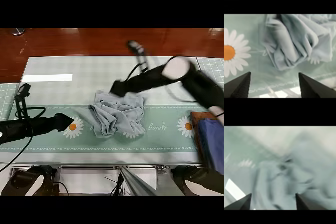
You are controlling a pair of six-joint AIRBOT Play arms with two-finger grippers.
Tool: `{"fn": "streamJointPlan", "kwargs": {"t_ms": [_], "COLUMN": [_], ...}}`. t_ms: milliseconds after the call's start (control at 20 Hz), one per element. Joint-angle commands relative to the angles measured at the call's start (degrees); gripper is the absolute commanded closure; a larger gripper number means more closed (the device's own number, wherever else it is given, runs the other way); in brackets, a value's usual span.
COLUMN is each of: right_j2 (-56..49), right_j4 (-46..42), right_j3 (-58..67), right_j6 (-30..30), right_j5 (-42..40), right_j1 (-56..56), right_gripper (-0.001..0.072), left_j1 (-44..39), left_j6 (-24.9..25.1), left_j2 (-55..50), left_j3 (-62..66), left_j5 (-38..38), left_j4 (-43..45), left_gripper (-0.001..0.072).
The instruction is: Fold the shirts.
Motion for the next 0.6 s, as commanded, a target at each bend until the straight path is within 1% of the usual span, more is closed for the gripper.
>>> {"fn": "streamJointPlan", "kwargs": {"t_ms": [0,50,150,250,300,400,500,550], "right_j2": [5.46,7.23,10.16,12.02,12.39,12.26,11.45,10.51], "right_j4": [-5.53,-6.73,-6.29,-3.8,-2.49,0.17,4.2,6.08], "right_j3": [1.84,-1.05,-10.08,-20.35,-24.63,-31.36,-34.47,-34.82], "right_j6": [-0.85,-0.94,-1.11,-2.49,-3.91,-6.62,-8.59,-9.22], "right_j5": [7.02,7.78,6.75,5.14,4.57,2.73,0.9,0.63], "right_j1": [-20.52,-26.82,-36.61,-42.01,-42.91,-42.71,-42.53,-42.51], "right_gripper": [0.0087,0.0088,0.0098,0.0098,0.0098,0.0098,0.0098,0.0098], "left_j1": [-1.14,-1.53,-1.49,-1.51,-1.51,-2.12,-3.45,-4.24], "left_j6": [2.47,3.67,4.17,5.35,7.21,12.68,16.7,17.62], "left_j2": [-3.85,-5.44,-10.34,-16.5,-20.46,-27.67,-33.16,-35.56], "left_j3": [-0.57,-1.16,-1.55,-1.46,-1.38,-1.31,-1.31,-1.2], "left_j5": [-3.98,-2.54,3.3,7.93,8.0,7.91,10.1,10.97], "left_j4": [-3.52,-3.54,-3.82,-7.08,-10.43,-17.03,-23.12,-24.83], "left_gripper": [0.0005,0.0004,0.0005,0.0005,0.0004,0.0004,0.0005,0.0005]}}
